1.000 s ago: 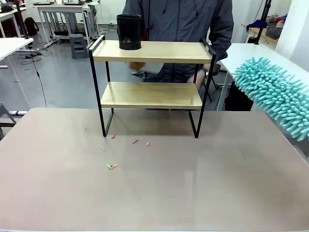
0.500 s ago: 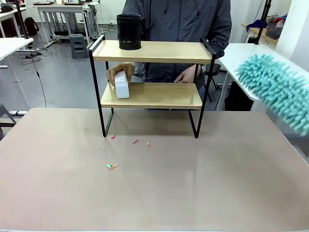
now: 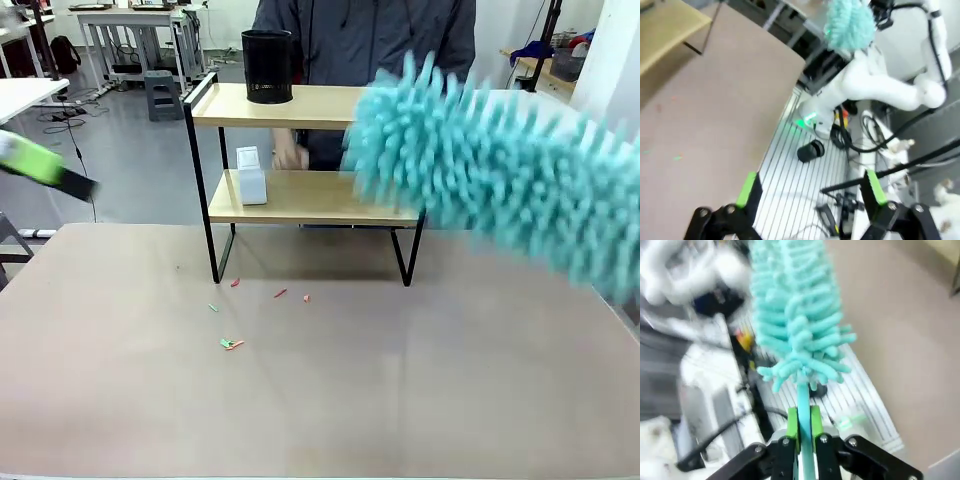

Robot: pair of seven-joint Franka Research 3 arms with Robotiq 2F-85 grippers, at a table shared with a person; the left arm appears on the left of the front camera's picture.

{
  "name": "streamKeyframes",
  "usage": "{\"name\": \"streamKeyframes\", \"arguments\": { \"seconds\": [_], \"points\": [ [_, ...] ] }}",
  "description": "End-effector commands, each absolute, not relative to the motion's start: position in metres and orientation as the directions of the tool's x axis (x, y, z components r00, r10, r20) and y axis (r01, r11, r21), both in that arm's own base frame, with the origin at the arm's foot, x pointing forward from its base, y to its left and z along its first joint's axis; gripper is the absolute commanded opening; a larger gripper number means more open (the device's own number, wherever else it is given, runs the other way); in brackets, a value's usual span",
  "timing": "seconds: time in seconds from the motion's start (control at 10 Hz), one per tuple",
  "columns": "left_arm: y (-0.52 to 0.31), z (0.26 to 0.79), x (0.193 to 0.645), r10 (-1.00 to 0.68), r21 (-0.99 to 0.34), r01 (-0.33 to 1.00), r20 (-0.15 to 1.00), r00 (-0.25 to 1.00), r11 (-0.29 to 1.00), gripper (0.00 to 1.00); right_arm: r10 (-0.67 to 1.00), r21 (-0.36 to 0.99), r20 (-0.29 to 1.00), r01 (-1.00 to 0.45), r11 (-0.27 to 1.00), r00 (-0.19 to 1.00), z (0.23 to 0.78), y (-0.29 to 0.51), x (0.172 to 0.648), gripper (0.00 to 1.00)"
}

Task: Clean the shelf.
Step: Hand the Duster back to the human.

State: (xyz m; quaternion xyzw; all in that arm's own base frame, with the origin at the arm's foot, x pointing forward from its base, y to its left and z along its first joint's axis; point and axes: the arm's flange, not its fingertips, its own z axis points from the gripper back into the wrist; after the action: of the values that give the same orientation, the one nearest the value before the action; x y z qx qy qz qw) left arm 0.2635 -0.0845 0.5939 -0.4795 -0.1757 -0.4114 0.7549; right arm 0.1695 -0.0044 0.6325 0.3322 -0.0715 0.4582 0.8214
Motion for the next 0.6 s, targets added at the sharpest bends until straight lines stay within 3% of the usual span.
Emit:
{"name": "streamKeyframes", "arguments": {
  "seconds": [0.0,0.1,0.2,0.3,0.5],
  "points": [
    [-0.046,0.602,0.248,-0.386,-0.568,0.791,0.694,0.608,0.227,1.0,0.767,0.417,0.362,-0.828,0.375,0.529,0.593,-0.023,0.181,0.12],
    [-0.046,0.602,0.248,-0.386,-0.568,0.791,0.694,0.608,0.227,1.0,0.705,0.48,0.422,-0.8,0.359,0.57,0.632,-0.004,0.169,0.12],
    [-0.046,0.602,0.248,-0.386,-0.568,0.791,0.694,0.608,0.227,1.0,0.705,0.48,0.422,-0.8,0.359,0.57,0.632,-0.004,0.169,0.12],
    [-0.075,0.595,0.267,-0.434,-0.579,0.788,0.667,0.606,0.21,1.0,0.768,0.463,0.348,-0.811,0.357,0.537,0.613,0.0,0.173,0.12],
    [-0.111,0.609,0.279,-0.56,-0.496,0.862,0.686,0.464,0.106,1.0,0.872,0.469,0.22,-0.831,0.298,0.437,0.62,0.06,0.217,0.12]
  ]
}}
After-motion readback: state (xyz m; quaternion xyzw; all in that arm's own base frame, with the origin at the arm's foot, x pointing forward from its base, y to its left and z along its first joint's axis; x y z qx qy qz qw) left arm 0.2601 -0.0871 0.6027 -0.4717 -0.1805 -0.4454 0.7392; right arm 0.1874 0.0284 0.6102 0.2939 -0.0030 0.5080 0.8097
